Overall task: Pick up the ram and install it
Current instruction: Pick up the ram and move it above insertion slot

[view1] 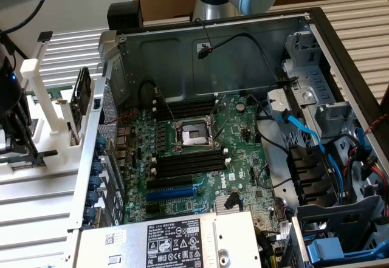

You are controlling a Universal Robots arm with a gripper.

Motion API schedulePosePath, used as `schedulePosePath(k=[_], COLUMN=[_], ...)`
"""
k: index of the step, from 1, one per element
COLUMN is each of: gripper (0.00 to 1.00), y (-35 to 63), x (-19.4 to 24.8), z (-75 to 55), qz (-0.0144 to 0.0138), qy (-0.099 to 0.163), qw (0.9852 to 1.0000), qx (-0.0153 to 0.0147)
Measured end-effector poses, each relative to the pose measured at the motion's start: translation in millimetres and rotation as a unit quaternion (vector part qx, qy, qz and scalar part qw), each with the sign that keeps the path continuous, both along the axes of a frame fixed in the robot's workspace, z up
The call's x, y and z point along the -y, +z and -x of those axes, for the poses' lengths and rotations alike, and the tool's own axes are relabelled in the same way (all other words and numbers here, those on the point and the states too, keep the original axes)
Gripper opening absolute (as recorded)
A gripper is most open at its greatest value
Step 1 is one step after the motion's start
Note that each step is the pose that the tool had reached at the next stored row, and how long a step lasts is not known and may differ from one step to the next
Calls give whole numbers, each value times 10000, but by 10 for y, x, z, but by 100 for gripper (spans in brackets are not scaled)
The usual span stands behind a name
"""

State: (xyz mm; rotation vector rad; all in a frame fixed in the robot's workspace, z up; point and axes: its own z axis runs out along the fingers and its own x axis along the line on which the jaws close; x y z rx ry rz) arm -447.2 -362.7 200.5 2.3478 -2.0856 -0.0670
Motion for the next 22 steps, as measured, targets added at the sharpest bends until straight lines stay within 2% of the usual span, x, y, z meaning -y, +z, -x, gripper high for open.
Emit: schedulePosePath(k=[5, 13, 17, 18, 22], gripper=[13, 13, 13, 13, 13], y=[0, 20, 160, 245, 427], x=[0, 0, 0, 0, 0], z=[0, 1, 0, 0, 0], qz=[0, 0, 11, 15, 25], qy=[0, 0, 0, 0, 0], qw=[10000, 10000, 10000, 10000, 10000], qx=[0, 0, 0, 0, 1])
